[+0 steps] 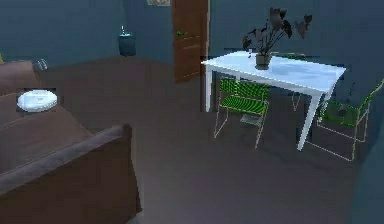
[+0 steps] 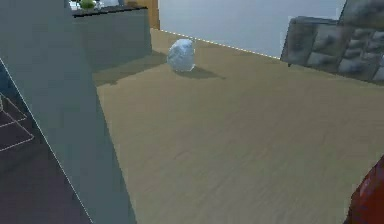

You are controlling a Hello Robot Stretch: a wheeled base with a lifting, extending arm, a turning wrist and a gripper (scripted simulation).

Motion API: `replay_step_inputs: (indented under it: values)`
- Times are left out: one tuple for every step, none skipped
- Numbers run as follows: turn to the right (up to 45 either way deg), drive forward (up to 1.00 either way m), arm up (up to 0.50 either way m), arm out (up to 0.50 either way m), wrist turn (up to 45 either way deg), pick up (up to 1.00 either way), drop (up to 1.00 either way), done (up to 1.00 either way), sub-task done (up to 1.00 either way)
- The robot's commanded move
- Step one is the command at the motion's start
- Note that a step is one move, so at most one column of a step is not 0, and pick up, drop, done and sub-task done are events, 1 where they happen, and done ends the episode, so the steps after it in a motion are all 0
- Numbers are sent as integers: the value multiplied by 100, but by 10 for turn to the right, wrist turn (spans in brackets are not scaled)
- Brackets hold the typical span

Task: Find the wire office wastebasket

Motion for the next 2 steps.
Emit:
replay_step_inputs:
  values:
    - [0, 100, 0, 0, 0, 0, 0, 0, 0]
    - [60, 0, 0, 0, 0, 0, 0, 0, 0]
